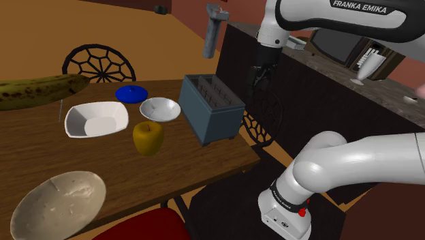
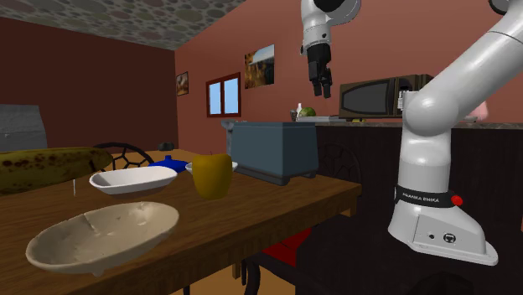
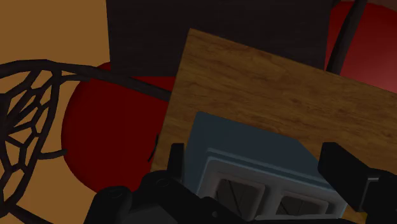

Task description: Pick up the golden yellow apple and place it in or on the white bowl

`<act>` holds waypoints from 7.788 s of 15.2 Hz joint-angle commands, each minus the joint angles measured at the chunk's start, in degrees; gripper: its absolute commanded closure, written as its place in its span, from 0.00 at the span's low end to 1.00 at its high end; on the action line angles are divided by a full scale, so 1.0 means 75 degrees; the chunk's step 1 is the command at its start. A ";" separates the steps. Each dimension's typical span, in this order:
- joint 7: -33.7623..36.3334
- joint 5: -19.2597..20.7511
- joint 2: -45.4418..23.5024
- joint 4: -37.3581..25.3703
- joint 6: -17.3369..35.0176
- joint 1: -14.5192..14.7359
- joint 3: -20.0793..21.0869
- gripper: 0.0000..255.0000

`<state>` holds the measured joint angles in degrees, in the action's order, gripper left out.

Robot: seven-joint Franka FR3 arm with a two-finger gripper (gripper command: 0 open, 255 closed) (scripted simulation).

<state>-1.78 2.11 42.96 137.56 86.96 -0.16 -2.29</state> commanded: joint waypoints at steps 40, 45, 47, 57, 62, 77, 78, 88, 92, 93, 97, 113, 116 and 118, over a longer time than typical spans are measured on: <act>0.2450 -0.1723 -0.6933 -0.3489 0.3804 0.1759 0.2253 0.00; 0.2450 -0.1723 -0.6933 -0.3490 0.3804 0.1759 0.2253 0.00; 0.2450 -0.1723 -0.6933 -0.3490 0.3802 0.1759 0.2253 0.00; 0.2450 -0.1723 -0.6933 -0.3490 0.3804 0.1759 0.2253 1.00; 0.2512 -0.1732 -0.6754 -0.3789 0.3332 0.1742 0.2251 1.00; 0.2731 -0.1728 -0.6447 -0.4954 0.1883 0.1705 0.2238 1.00; 0.2748 -0.1726 -0.6440 -0.5047 0.1784 0.1703 0.2237 1.00; 0.2054 -0.1468 -0.7415 -0.7164 0.0464 0.1203 0.1814 1.00; 0.1694 -0.1327 -0.8242 -0.8697 -0.0329 0.0950 0.1623 1.00; 0.1613 -0.1291 -0.8497 -0.9163 -0.0560 0.0892 0.1582 1.00; 0.1343 -0.1127 -0.9920 -1.1761 -0.1805 0.0708 0.1447 1.00; 0.0914 -0.1144 -0.9553 -0.9722 -0.0182 0.0500 0.1376 1.00; 0.0862 -0.1152 -0.9475 -0.9292 0.0167 0.0488 0.1371 1.00; 0.0829 -0.1157 -0.9440 -0.9032 0.0390 0.0481 0.1368 1.00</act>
<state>4.57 -6.51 -28.27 68.30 88.74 3.47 7.96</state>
